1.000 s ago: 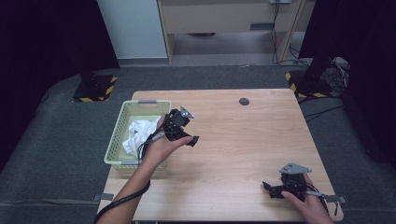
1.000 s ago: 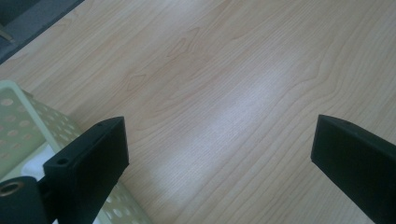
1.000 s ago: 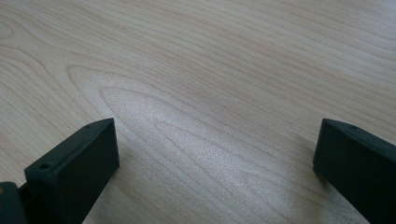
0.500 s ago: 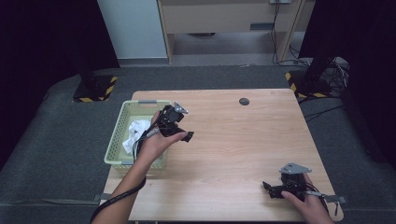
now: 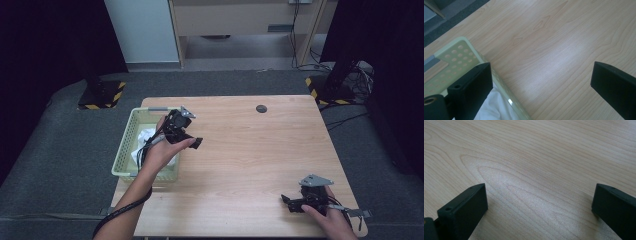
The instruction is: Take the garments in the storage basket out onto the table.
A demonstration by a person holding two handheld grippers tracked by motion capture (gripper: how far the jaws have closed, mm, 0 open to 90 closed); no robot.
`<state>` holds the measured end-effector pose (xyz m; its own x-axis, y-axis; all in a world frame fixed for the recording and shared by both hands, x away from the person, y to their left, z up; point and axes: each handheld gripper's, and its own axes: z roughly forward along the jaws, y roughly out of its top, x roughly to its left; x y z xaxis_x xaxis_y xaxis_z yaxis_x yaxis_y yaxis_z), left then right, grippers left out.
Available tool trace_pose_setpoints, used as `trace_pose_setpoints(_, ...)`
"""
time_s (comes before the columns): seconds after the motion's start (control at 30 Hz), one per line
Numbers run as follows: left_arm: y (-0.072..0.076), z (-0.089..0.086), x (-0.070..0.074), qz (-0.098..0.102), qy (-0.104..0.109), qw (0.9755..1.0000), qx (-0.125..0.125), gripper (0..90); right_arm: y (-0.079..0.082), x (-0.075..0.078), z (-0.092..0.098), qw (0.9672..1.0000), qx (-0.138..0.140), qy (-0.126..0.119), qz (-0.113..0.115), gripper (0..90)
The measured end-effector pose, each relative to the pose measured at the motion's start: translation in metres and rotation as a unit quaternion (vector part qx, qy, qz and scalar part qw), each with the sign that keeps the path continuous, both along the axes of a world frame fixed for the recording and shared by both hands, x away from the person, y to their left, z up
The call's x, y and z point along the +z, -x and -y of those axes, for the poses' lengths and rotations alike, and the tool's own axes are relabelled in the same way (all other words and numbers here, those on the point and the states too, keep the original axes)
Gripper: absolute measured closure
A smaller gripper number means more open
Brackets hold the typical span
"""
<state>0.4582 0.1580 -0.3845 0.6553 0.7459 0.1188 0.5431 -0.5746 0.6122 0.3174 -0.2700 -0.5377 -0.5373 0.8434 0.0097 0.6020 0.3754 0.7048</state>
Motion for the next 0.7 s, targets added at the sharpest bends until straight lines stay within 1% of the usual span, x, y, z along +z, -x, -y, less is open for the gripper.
trace_pose_setpoints(0.1, -0.001, -0.004, 0.001, 0.000, -0.002, 1.0000, 0.002, 3.4, 0.000, 0.000, 0.000, 1.0000, 0.000, 0.000, 0.000, 0.5)
trace_pose_setpoints(0.13, -0.002, -0.008, 0.002, 0.000, 0.003, 1.0000, 0.006, 3.4, 0.000, 0.000, 0.000, 1.0000, 0.000, 0.000, 0.000, 0.5)
trace_pose_setpoints(0.2, -0.003, -0.010, 0.002, 0.001, 0.006, 0.9999, 0.009, 3.4, 0.000, 0.000, 0.000, 1.0000, 0.000, 0.000, 0.000, 0.5)
trace_pose_setpoints(0.27, -0.005, -0.017, 0.002, 0.000, 0.005, 0.9999, 0.015, 3.4, 0.000, 0.000, 0.000, 1.0000, 0.000, 0.000, 0.000, 0.5)
trace_pose_setpoints(0.37, -0.006, -0.021, 0.001, -0.002, 0.001, 0.9998, 0.017, 3.2, 0.000, 0.000, 0.000, 1.0000, 0.000, 0.000, 0.000, 0.5)
trace_pose_setpoints(0.4, -0.007, -0.026, 0.001, -0.003, 0.000, 0.9998, 0.019, 3.2, 0.000, 0.000, 0.000, 1.0000, 0.000, 0.000, 0.000, 0.5)
trace_pose_setpoints(0.7, -0.010, -0.042, -0.003, -0.007, 0.003, 0.9993, 0.036, 3.2, 0.000, 0.000, 0.000, 1.0000, 0.000, 0.000, 0.000, 0.5)
